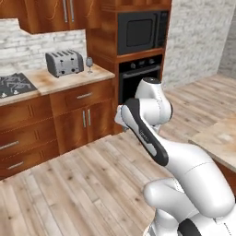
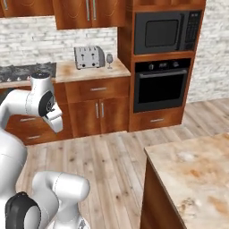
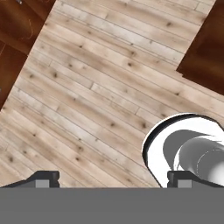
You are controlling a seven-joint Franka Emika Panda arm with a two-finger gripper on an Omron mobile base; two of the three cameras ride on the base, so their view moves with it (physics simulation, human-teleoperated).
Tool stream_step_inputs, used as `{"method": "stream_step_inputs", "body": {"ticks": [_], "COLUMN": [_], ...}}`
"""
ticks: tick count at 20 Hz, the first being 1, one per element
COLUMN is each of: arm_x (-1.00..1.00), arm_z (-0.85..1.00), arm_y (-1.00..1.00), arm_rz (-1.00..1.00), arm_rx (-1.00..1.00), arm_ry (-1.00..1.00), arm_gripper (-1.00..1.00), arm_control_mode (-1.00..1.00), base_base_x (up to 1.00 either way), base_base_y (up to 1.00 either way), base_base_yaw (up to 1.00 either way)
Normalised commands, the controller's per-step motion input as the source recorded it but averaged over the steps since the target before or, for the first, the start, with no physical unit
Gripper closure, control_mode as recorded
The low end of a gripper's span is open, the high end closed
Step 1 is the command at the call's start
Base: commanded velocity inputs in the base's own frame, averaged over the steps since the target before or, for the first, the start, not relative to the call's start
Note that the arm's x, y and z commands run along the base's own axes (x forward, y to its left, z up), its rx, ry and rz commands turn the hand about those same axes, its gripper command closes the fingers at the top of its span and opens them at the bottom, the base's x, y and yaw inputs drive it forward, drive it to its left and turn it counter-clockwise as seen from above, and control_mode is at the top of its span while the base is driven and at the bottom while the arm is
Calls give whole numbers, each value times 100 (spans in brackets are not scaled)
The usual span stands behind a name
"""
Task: Retrieve the wine glasses from the counter and place one next to each plate.
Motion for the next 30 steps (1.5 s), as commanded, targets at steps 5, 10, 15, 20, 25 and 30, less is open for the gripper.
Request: {"method": "stream_step_inputs", "body": {"ticks": [5,10,15,20,25,30], "arm_x": [0,0,0,0,0,0], "arm_z": [0,0,0,0,0,0], "arm_y": [0,0,0,0,0,0], "arm_rz": [0,0,0,0,0,0], "arm_rx": [0,0,0,0,0,0], "arm_ry": [0,0,0,0,0,0], "arm_gripper": [-100,-100,-100,-100,-100,-100], "arm_control_mode": [100,100,100,100,100,100], "base_base_x": [100,100,100,85,83,46], "base_base_y": [-6,-4,0,-14,-43,-46], "base_base_yaw": [-7,-9,0,4,9,19]}}
